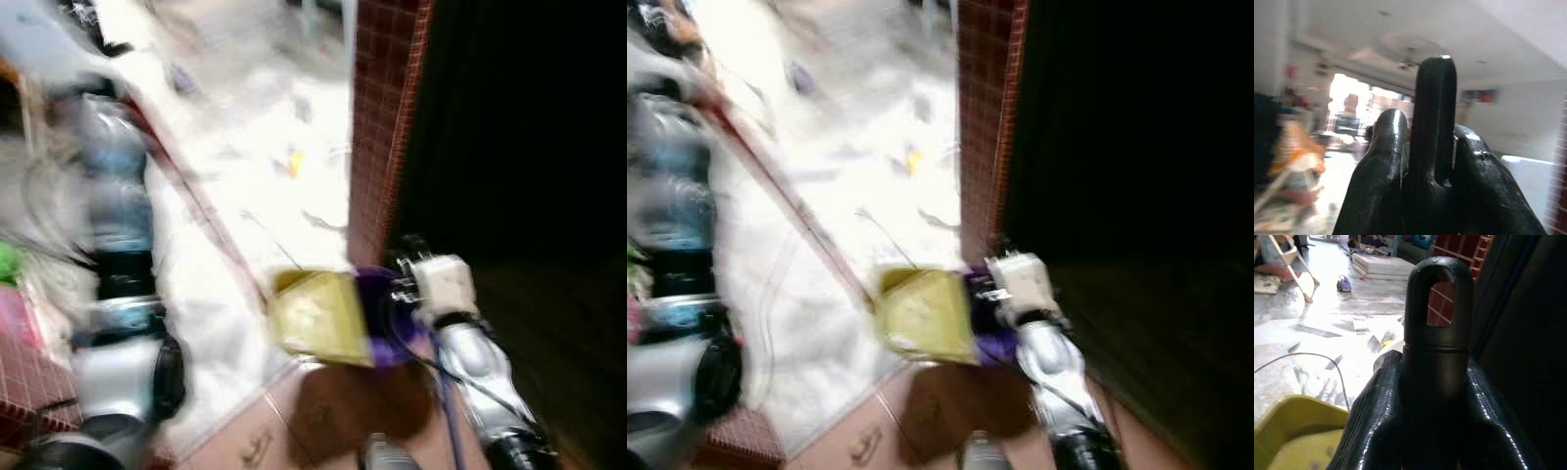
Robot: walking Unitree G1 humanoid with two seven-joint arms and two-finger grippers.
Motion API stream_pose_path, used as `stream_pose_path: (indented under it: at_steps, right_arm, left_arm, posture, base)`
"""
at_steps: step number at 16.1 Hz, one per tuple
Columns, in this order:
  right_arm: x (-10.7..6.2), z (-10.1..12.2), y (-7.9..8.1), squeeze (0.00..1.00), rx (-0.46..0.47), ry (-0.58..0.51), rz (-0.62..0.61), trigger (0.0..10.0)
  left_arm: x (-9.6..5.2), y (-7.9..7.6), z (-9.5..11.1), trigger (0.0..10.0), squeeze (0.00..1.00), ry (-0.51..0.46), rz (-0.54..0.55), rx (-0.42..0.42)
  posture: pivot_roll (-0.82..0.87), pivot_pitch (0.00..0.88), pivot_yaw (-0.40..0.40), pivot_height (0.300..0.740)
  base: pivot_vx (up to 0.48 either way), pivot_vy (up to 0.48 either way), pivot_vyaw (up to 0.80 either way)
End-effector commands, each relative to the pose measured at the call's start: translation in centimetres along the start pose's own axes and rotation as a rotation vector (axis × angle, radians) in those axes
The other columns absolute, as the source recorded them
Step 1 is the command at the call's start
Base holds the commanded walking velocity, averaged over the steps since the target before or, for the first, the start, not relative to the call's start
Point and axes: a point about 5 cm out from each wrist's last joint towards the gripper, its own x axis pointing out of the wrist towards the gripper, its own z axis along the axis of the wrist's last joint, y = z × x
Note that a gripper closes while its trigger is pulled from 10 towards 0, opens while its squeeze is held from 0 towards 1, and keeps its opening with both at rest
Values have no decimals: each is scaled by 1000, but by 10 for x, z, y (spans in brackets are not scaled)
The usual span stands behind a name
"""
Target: Sweep floor
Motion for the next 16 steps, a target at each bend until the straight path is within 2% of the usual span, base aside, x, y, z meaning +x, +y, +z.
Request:
stream_pose_path:
  at_steps: [1, 2, 8, 11, 12, 13, 14, 16]
  right_arm:
    - [9, 16, 12, 0, 17, -66, 45, 10000]
    - [9, 16, 11, 0, 15, -63, 42, 10000]
    - [10, 18, 11, 0, 10, -81, 50, 10000]
    - [9, 18, 11, 0, 8, -82, 51, 10000]
    - [10, 19, 10, 0, 8, -83, 50, 10000]
    - [11, 19, 10, 0, 8, -85, 49, 10000]
    - [11, 19, 10, 0, 8, -85, 49, 10000]
    - [13, 19, 9, 0, 4, -85, 49, 10000]
  left_arm:
    - [6, 10, 18, 10000, 0, -73, 28, -25]
    - [6, 10, 18, 10000, 0, -74, 26, -25]
    - [7, 13, 19, 10000, 0, -91, 25, 8]
    - [5, 1, 14, 10000, 0, -87, -20, 3]
    - [3, -9, 15, 10000, 0, -94, -60, 5]
    - [3, -30, 19, 10000, 0, -107, -145, -22]
    - [3, -36, 21, 10000, 0, -113, -173, -22]
    - [-3, -63, 26, 10000, 0, -121, -320, -52]
  posture:
    - [-121, 0, 74, 740]
    - [-121, 0, 73, 740]
    - [-124, 0, 68, 740]
    - [-126, 0, 68, 740]
    - [-127, 0, 68, 740]
    - [-125, 0, 67, 740]
    - [-122, 0, 66, 740]
    - [-116, 0, 66, 740]
  base:
    - [0, 0, -800]
    - [0, 0, -800]
    - [0, 0, 0]
    - [0, 0, 0]
    - [0, 0, 0]
    - [0, 0, 0]
    - [0, 0, 0]
    - [0, 0, 0]
